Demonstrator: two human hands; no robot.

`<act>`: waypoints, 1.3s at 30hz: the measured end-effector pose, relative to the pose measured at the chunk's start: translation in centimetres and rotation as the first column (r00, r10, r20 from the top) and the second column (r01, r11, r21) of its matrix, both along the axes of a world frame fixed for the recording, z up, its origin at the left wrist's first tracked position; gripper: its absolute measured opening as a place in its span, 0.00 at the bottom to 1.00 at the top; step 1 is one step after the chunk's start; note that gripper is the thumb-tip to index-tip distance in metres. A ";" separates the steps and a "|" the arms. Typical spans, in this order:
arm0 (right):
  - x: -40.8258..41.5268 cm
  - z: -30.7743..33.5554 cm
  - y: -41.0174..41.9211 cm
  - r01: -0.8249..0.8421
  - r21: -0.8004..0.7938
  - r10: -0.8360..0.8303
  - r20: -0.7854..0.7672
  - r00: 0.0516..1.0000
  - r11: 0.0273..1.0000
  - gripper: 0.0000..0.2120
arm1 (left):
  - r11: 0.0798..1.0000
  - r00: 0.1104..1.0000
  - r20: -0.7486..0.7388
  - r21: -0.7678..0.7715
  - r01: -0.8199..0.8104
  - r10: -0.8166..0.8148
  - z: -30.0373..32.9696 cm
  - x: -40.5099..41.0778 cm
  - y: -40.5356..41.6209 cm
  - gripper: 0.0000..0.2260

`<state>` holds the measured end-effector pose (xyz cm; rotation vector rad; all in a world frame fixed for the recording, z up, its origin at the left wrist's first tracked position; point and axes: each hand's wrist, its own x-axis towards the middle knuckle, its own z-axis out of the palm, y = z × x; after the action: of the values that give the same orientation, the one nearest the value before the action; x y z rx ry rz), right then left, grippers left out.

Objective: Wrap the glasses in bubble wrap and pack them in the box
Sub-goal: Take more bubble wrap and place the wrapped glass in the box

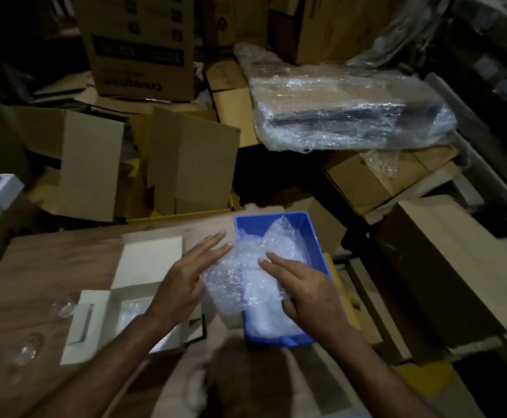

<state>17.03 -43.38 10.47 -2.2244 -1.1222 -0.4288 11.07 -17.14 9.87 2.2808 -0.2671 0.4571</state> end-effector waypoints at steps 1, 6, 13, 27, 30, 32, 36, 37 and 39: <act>-0.3 0.7 0.7 -0.045 0.035 0.044 0.039 0.998 0.998 0.32 | 0.997 0.999 0.016 -0.063 -0.040 0.041 0.5 -0.9 0.7 0.35; -0.9 3.3 5.7 -0.093 0.403 0.152 -0.117 0.981 0.911 0.23 | 0.850 0.977 -0.063 -0.483 -0.210 0.206 2.6 -4.0 3.4 0.22; -0.1 3.4 14.5 -0.023 0.436 0.304 -0.588 0.749 0.900 0.15 | 0.526 0.874 -0.345 -0.701 -0.482 0.341 5.6 -6.2 7.3 0.12; -4.1 0.4 20.0 0.277 0.259 0.235 -0.965 0.119 0.925 0.47 | 0.368 0.705 -0.706 -0.639 -0.675 0.067 -0.3 -12.6 16.4 0.52; -4.4 -0.4 19.9 0.133 0.317 0.272 -0.921 0.278 0.939 0.34 | 0.379 0.752 -0.636 -0.662 -0.647 0.172 -1.2 -13.2 16.8 0.50; -4.4 -1.0 20.2 0.099 0.322 0.264 -0.889 0.375 0.942 0.23 | 0.491 0.768 -0.584 -0.605 -0.627 0.262 -0.8 -13.2 16.5 0.40; -4.6 -1.6 20.2 0.130 0.316 0.240 -0.881 0.407 0.940 0.19 | 0.604 0.787 -0.560 -0.542 -0.585 0.259 0.2 -14.0 16.4 0.18; -4.5 -1.6 20.0 0.106 0.284 0.215 -0.879 0.425 0.953 0.23 | 0.611 0.789 -0.590 -0.565 -0.555 0.171 0.3 -14.4 16.6 0.16; -4.3 -1.4 19.6 0.027 0.214 0.180 -0.877 0.446 0.977 0.33 | 0.599 0.778 -0.628 -0.622 -0.503 0.002 0.5 -15.2 17.2 0.21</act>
<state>12.72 -23.81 9.02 -1.7494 -0.5198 0.6473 -4.13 0.04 10.39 1.4675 0.5265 -0.0277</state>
